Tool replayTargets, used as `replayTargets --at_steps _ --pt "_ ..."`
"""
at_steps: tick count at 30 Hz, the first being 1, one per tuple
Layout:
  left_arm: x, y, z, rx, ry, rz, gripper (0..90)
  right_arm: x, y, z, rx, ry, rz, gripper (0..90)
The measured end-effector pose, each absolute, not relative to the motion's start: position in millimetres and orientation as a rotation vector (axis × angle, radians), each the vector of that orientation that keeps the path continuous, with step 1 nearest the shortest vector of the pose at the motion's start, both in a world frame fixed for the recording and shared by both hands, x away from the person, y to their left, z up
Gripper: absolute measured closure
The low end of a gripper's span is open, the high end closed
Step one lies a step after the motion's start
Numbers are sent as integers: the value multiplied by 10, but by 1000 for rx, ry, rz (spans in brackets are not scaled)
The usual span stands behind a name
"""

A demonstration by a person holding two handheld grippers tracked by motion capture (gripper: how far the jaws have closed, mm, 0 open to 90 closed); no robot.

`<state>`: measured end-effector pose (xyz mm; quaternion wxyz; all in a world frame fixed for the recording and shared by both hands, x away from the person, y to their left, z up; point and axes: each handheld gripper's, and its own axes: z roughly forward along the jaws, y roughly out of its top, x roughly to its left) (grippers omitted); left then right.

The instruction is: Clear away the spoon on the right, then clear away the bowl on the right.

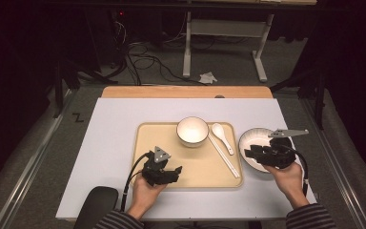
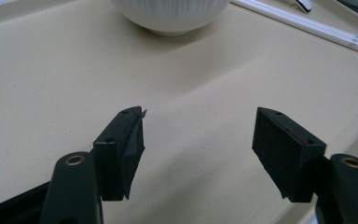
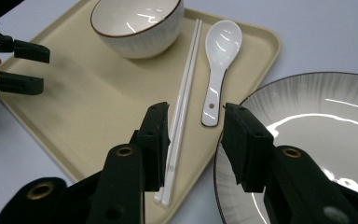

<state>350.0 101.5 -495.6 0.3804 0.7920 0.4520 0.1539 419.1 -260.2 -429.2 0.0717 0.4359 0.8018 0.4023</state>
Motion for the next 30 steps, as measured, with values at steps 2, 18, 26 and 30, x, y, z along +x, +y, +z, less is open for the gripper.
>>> replayTargets --at_steps 2,18,26,30 --pt "3501 1008 -4953 2025 1152 395 341 4158 -2649 -4277 1301 2402 1220 616" --pt "3516 999 -4960 2023 1141 365 342 3919 -2820 -4273 1268 2418 1152 584" --pt "3500 983 -4960 2030 1130 362 339 3819 -2890 -4355 1290 2380 1126 576" --pt "3496 977 -4957 2036 1121 367 337 3808 -2933 -4391 1303 2367 1124 552"
